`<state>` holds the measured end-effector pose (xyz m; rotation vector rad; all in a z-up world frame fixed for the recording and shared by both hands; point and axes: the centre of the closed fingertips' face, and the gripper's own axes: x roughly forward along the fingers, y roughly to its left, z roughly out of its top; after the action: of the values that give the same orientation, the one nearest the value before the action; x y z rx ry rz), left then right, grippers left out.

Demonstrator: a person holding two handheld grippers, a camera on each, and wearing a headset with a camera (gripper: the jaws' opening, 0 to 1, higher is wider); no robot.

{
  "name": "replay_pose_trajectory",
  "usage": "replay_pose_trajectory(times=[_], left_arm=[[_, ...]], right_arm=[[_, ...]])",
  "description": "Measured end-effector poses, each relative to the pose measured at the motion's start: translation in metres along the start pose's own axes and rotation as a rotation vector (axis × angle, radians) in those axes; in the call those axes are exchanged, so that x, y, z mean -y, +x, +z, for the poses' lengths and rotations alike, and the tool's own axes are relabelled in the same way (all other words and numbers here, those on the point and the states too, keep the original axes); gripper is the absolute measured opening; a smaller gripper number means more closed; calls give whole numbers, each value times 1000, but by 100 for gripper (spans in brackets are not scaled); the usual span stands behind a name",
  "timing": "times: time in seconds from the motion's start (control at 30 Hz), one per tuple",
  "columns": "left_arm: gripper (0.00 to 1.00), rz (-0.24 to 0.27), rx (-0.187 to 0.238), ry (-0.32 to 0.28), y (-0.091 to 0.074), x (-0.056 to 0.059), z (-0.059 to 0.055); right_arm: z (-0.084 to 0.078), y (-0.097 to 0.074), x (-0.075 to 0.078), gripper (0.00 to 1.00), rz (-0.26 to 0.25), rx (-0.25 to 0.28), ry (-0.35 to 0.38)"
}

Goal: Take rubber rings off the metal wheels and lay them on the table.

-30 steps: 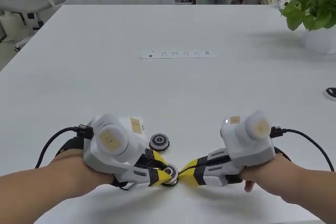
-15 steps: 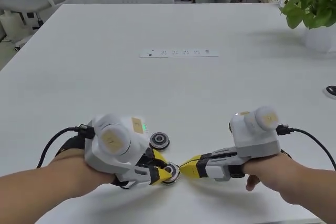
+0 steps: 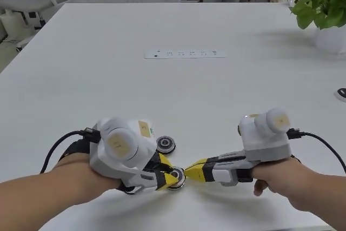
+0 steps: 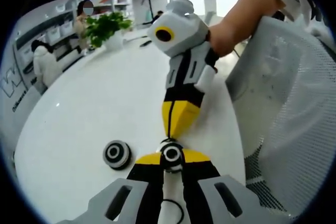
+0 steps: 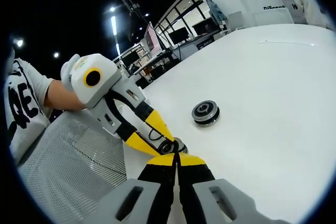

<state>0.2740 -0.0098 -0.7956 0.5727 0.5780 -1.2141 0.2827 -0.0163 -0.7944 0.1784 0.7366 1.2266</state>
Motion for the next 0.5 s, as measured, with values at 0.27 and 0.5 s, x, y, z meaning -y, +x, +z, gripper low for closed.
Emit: replay_pose_trajectory(times=[0.27,0.5], left_arm=[[12,1,-1,2,0,0,0],[12,1,-4,-1,0,0,0]], right_arm=[[1,0,-2,0,9,4,5],[2,0,-4,0,16,7,12]])
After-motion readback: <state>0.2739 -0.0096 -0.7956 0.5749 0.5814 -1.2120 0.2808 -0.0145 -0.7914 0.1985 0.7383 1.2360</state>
